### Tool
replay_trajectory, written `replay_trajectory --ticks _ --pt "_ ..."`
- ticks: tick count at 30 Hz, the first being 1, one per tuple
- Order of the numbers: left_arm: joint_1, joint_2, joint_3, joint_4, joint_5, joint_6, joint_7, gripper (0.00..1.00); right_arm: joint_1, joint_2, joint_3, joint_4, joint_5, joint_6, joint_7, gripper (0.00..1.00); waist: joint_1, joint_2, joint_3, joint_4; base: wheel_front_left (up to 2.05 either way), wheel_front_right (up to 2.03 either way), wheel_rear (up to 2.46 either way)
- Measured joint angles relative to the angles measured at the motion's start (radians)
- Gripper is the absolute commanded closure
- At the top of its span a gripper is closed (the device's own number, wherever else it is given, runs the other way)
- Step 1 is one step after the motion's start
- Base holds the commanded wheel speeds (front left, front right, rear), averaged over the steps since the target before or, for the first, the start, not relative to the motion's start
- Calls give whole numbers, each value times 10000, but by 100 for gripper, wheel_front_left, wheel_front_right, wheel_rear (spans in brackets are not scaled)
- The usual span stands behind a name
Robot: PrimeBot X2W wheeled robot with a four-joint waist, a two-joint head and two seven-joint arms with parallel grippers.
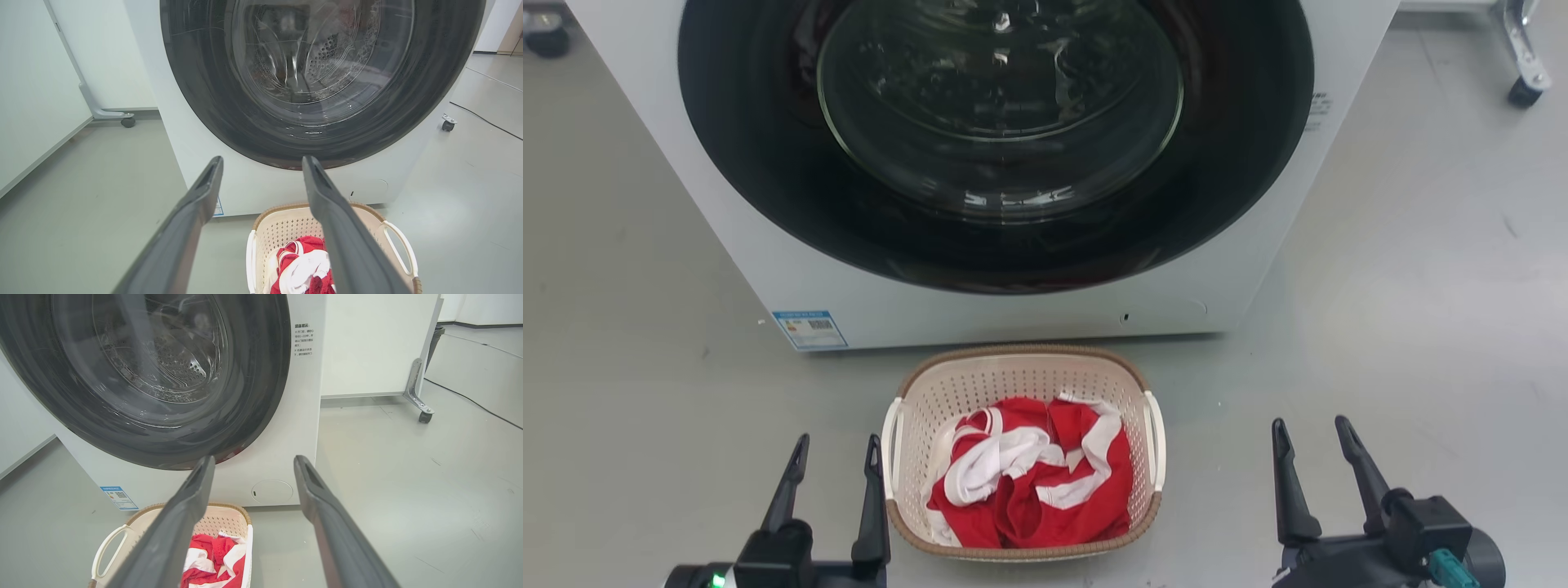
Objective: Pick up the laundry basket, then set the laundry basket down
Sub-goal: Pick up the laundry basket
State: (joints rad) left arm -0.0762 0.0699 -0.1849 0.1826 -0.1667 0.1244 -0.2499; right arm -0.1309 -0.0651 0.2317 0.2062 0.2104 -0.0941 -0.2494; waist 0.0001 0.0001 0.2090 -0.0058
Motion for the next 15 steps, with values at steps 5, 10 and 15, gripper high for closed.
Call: replay_trajectory --ticks 5,10,15 --pt "-668 -6 71 297 0 0 0 0 -613 -4 -81 234 -2 117 -2 0 1 0 646 -3 0 0 0" --pt "-1170 -21 67 566 2 -4 0 0 -1112 -4 -102 451 -13 153 -2 0 1 0 1202 -1 0 0 0" --pt "-1773 -44 119 972 10 -12 -2 0 -1823 -6 -173 865 -13 238 -17 0 2 1 1920 2 0 0 0"
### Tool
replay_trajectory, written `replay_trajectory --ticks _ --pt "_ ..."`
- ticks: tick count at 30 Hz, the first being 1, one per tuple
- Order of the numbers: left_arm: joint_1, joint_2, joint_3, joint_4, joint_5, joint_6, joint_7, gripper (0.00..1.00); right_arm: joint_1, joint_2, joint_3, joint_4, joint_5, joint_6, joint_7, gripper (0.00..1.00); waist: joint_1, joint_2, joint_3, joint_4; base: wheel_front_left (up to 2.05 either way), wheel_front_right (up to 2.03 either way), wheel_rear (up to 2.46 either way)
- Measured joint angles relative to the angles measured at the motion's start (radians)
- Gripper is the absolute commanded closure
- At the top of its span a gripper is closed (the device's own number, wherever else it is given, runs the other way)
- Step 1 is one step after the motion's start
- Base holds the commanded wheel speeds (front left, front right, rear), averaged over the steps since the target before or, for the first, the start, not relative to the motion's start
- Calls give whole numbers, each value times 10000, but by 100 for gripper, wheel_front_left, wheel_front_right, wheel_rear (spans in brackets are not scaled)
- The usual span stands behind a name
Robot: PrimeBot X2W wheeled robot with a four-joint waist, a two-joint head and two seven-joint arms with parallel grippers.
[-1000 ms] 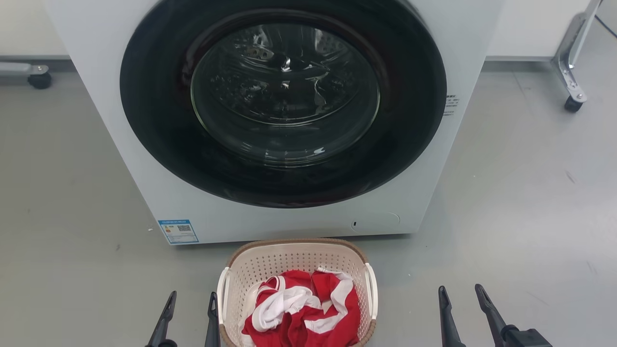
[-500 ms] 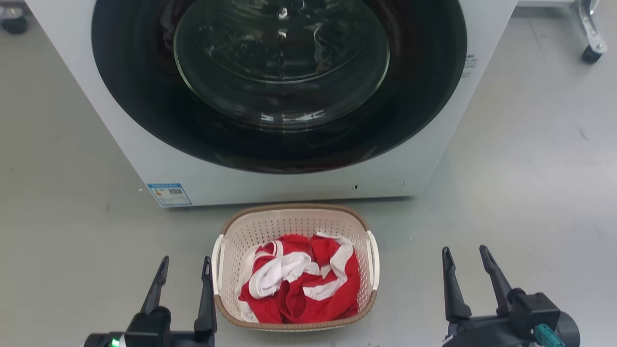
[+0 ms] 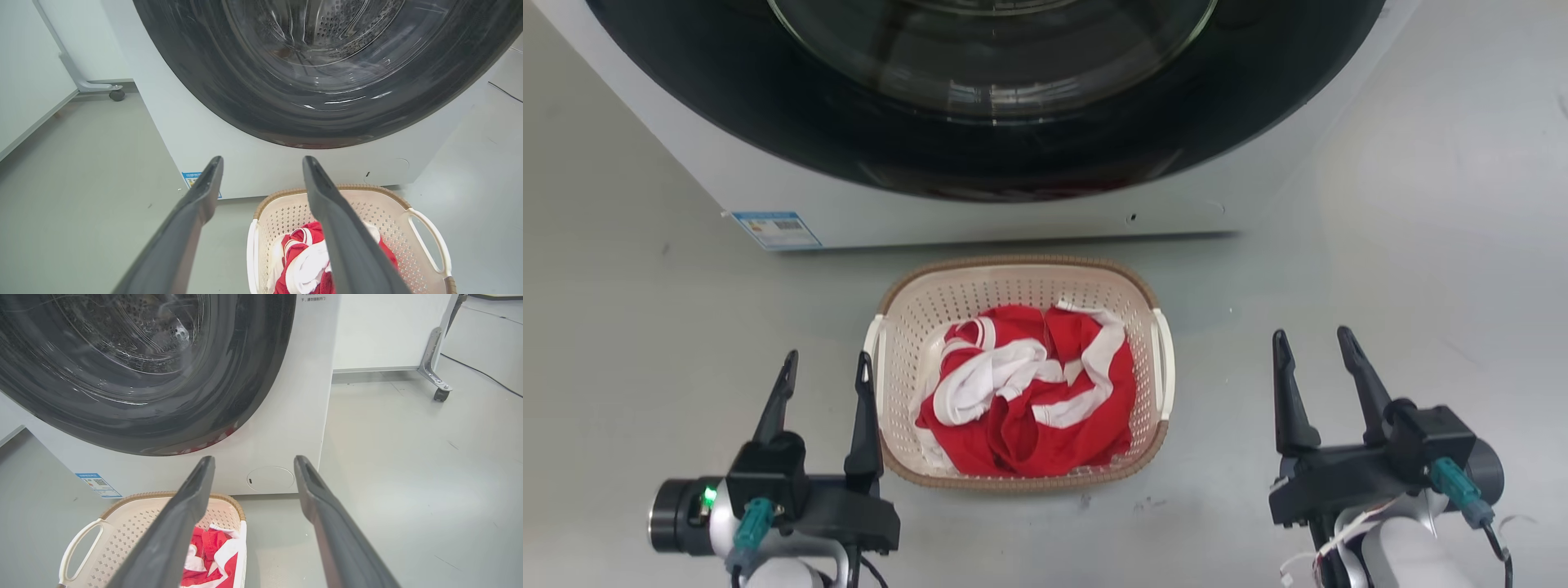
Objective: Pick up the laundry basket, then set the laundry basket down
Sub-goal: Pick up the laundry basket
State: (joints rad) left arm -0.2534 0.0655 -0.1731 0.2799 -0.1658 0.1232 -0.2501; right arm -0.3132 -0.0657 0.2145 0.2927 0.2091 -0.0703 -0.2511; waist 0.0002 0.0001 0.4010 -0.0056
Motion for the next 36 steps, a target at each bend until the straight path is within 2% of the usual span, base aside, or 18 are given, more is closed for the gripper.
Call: replay_trajectory --ticks 25,36 --pt "-3424 -125 462 2675 -485 -111 -8 0 -3654 -23 6 2318 -174 324 -56 0 -1 1 3627 129 0 0 0" --pt "-4468 -188 543 4073 -665 -362 21 0 -4634 -21 161 3371 -173 439 -56 0 -1 0 4726 211 0 0 0"
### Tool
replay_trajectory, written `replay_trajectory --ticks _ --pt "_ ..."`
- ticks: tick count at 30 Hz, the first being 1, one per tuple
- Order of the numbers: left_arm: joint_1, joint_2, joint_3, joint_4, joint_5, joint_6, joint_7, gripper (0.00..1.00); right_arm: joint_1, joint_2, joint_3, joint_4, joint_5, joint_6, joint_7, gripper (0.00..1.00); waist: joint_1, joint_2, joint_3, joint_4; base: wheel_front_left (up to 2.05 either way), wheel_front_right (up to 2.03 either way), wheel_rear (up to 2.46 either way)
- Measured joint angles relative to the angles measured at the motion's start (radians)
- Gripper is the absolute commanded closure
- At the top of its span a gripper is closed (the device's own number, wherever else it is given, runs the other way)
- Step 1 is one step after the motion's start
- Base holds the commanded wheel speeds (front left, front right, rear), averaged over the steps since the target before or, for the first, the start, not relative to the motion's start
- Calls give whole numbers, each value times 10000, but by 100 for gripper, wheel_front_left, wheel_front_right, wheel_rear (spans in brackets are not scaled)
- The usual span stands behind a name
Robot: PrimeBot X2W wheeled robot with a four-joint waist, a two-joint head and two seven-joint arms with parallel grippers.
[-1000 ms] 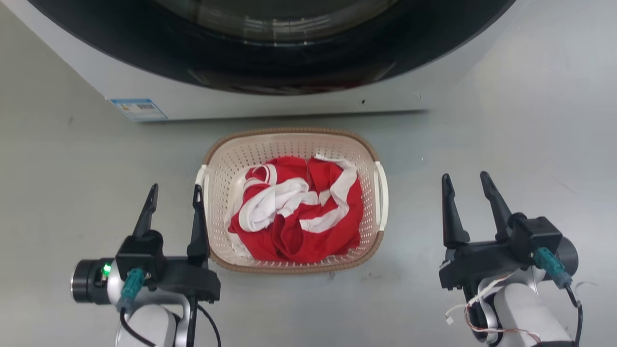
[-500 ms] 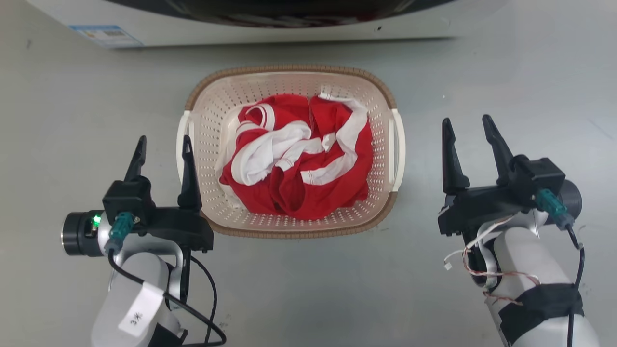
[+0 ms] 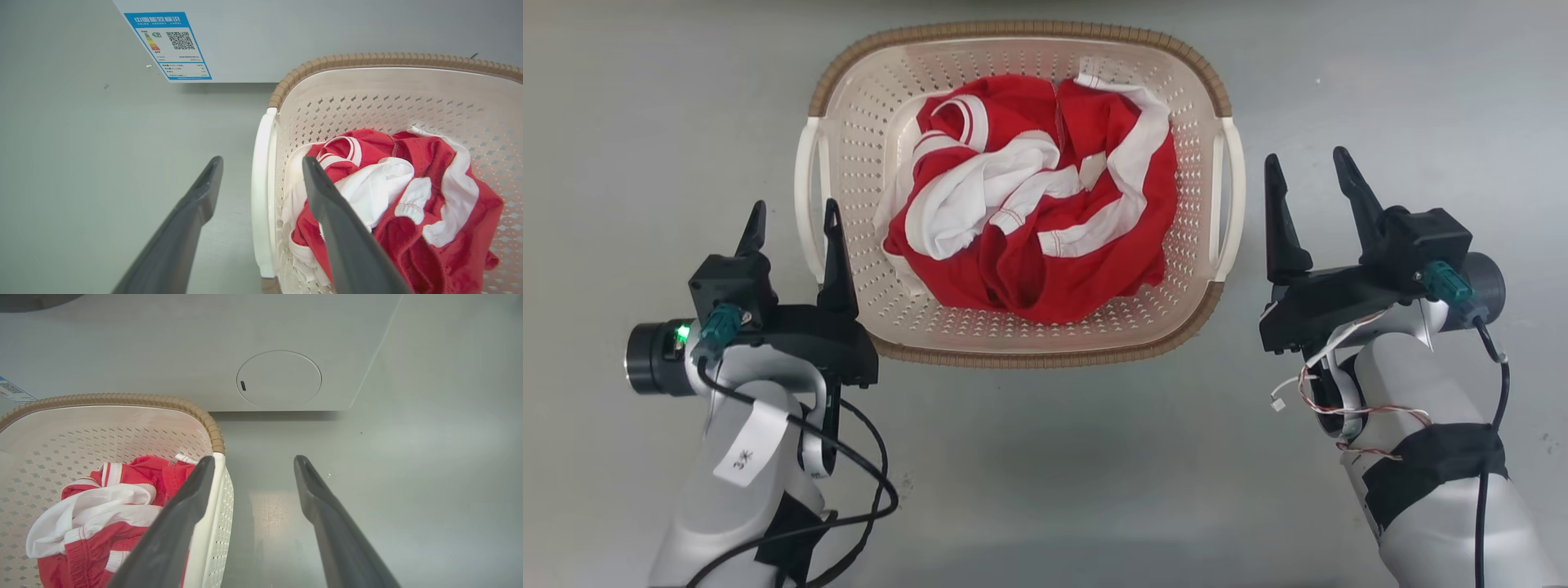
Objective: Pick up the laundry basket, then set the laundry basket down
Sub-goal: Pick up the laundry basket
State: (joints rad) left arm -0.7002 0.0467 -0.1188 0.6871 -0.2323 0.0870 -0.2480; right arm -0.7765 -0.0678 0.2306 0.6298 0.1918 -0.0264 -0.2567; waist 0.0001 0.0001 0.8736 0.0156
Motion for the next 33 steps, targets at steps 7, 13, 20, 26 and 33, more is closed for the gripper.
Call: replay_trajectory --ticks 7,13,20,26,33 --pt "-775 -35 -161 884 0 -90 86 0 -612 4 247 671 15 19 0 0 -1 0 506 54 0 0 0" --pt "-1212 -81 -211 1480 0 -171 86 0 -1170 2 435 1072 31 88 -48 0 -1 -1 762 124 0 0 0" --pt "-1657 -105 -297 2100 0 -255 84 0 -1382 0 951 1565 548 75 -31 0 0 -1 945 291 0 0 0" --pt "-2036 -138 -458 2499 2 -299 81 0 -1553 0 1457 1710 1039 -69 -27 0 -1 -1 992 428 0 0 0" --pt "-2450 -161 -644 2966 23 -441 69 0 -1770 -6 1870 2201 1519 -278 -21 0 0 -1 1037 524 0 0 0"
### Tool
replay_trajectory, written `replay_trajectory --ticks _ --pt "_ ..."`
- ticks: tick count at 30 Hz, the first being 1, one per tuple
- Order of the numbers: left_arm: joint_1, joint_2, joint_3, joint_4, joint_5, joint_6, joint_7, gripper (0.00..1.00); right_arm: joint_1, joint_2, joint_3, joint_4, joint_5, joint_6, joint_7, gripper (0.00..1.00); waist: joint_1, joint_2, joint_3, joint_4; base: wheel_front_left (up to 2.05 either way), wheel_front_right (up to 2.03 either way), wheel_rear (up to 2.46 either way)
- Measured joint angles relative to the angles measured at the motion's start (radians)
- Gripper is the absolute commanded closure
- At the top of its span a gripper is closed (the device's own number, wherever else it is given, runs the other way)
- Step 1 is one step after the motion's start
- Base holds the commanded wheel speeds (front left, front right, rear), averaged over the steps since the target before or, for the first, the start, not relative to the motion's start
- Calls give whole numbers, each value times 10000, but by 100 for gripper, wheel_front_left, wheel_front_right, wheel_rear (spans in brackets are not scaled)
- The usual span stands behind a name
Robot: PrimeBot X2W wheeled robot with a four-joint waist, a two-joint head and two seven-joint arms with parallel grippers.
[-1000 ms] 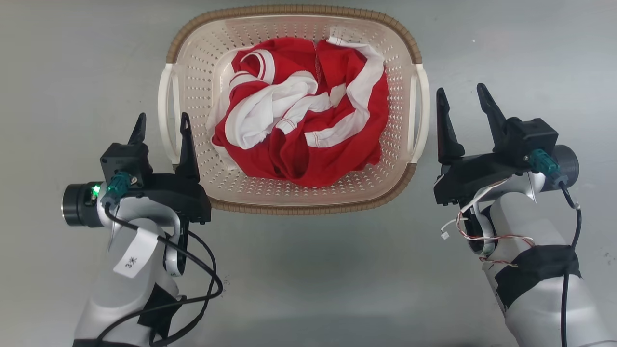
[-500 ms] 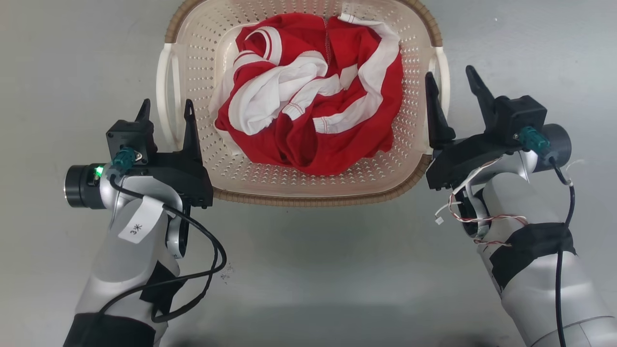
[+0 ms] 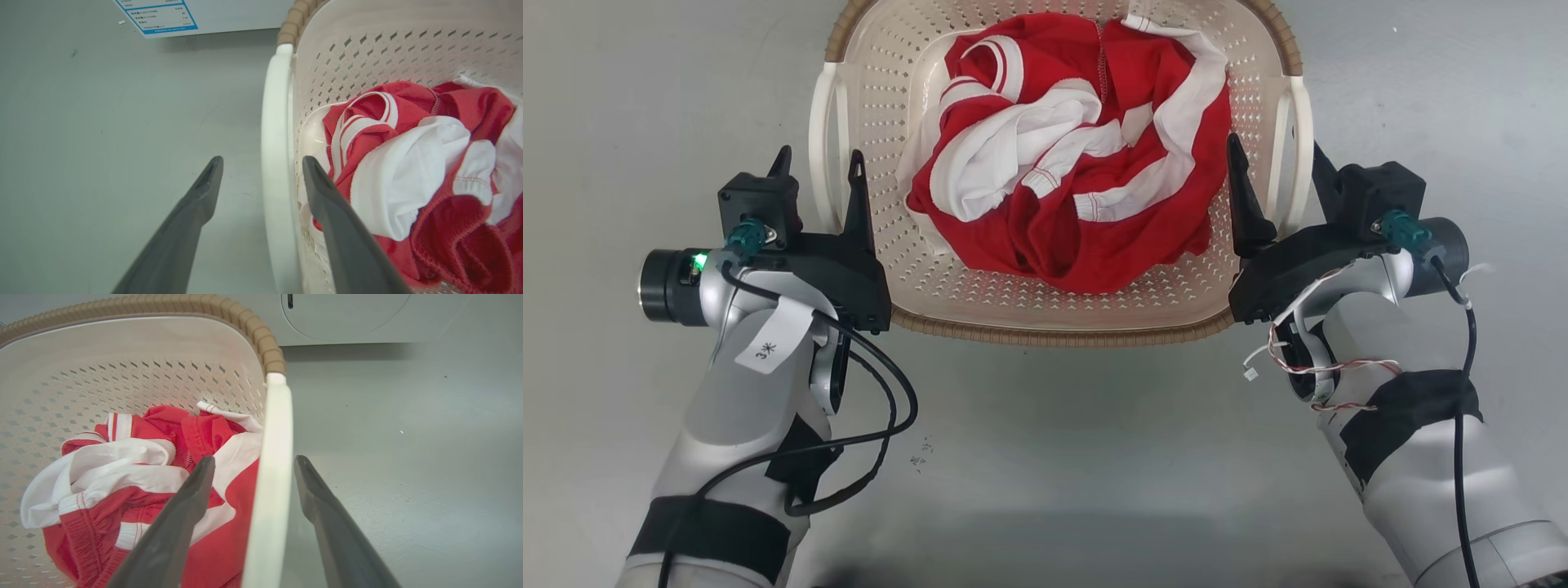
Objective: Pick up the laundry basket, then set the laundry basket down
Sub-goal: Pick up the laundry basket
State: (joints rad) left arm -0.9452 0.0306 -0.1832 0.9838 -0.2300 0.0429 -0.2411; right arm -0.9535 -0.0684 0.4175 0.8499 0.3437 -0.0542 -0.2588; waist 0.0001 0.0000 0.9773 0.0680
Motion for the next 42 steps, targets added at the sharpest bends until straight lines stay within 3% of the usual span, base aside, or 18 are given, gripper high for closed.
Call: replay_trajectory --ticks 17,42 --pt "-619 -40 -253 1007 -25 -81 -17 0 -641 -2 612 1030 965 -387 121 0 0 0 39 75 0 0 0" --pt "-746 -42 -1762 1254 -1864 209 297 0 -1201 -2 2040 1695 1885 -566 466 0 -2 0 -140 -191 0 0 0"
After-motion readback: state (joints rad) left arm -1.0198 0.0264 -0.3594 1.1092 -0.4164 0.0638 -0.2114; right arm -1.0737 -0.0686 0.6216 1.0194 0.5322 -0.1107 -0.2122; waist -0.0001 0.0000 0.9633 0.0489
